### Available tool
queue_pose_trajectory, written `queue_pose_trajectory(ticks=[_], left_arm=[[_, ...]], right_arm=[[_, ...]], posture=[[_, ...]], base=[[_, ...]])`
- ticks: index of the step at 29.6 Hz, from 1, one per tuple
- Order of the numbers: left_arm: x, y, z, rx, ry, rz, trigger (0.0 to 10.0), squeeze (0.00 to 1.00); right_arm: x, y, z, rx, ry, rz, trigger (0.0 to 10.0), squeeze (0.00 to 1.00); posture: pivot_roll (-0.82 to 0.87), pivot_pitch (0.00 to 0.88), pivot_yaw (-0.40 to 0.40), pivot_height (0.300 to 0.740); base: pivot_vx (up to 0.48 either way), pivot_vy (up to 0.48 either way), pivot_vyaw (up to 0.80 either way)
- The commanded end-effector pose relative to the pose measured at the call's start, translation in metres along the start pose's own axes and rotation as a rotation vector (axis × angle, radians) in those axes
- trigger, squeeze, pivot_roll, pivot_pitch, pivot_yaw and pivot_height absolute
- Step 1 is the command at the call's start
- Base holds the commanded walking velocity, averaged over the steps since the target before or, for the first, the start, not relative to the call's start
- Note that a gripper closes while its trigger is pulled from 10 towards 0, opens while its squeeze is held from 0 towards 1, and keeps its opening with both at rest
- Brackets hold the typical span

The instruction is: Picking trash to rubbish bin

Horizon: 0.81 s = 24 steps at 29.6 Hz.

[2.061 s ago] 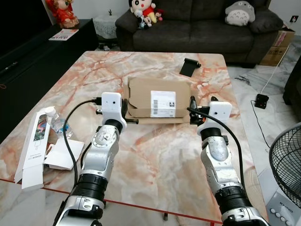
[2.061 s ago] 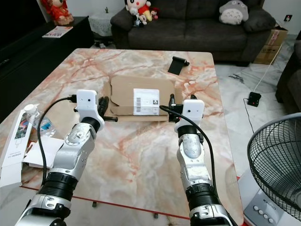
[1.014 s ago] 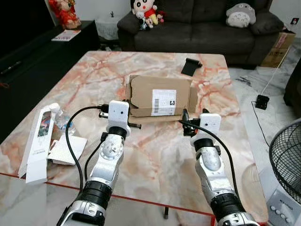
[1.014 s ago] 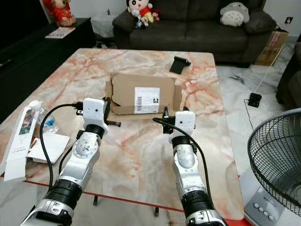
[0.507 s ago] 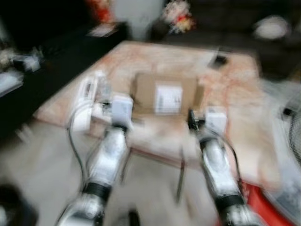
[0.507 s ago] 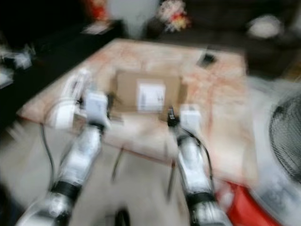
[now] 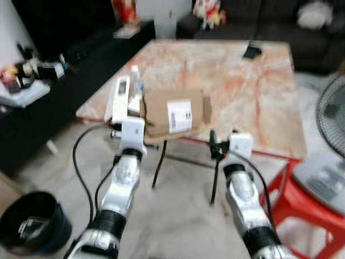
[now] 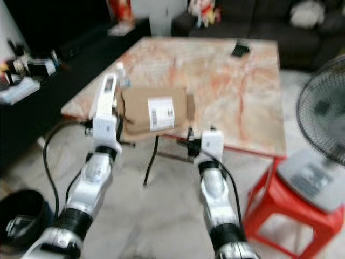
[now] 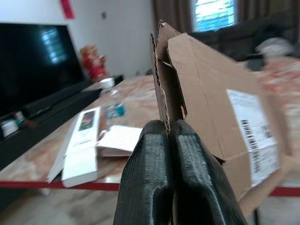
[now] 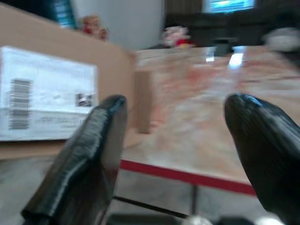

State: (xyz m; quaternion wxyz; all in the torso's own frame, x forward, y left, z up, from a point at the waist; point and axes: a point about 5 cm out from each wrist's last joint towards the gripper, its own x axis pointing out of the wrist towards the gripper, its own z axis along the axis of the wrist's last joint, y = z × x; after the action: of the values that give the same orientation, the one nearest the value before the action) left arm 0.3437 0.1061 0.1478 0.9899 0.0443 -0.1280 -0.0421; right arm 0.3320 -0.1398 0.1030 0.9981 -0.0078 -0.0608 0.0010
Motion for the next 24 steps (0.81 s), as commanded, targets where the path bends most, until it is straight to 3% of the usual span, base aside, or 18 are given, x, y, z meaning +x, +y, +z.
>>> queue_pose_trajectory(ticks=[1, 8, 15, 20, 24], left_arm=[[0.000, 0.005, 0.000, 0.025, -0.001, 0.008, 10.0, 0.00], [-0.002, 0.010, -0.002, 0.035, 0.005, 0.018, 10.0, 0.00], [-0.007, 0.021, -0.007, 0.049, 0.027, 0.040, 10.0, 0.00], [-0.016, 0.034, -0.023, 0.041, 0.100, 0.053, 10.0, 0.00], [-0.017, 0.036, -0.026, 0.046, 0.114, 0.049, 10.0, 0.00]], right_arm=[[0.000, 0.006, -0.001, 0.012, 0.012, 0.019, 10.0, 0.00], [-0.006, -0.004, -0.018, 0.033, 0.089, -0.001, 10.0, 0.00], [-0.018, -0.019, -0.042, 0.046, 0.205, -0.041, 10.0, 0.00], [-0.037, -0.033, -0.071, 0.081, 0.350, -0.075, 10.0, 0.00], [-0.041, -0.036, -0.076, 0.089, 0.375, -0.084, 10.0, 0.00]], posture=[[-0.08, 0.000, 0.048, 0.740], [-0.08, 0.000, 0.044, 0.740], [-0.08, 0.000, 0.040, 0.740], [-0.07, 0.004, 0.040, 0.740], [-0.07, 0.004, 0.040, 0.740]], base=[[-0.300, 0.000, 0.00], [-0.294, 0.000, 0.00], [0.000, 0.000, 0.00], [0.000, 0.000, 0.00], [0.000, 0.000, 0.00]])
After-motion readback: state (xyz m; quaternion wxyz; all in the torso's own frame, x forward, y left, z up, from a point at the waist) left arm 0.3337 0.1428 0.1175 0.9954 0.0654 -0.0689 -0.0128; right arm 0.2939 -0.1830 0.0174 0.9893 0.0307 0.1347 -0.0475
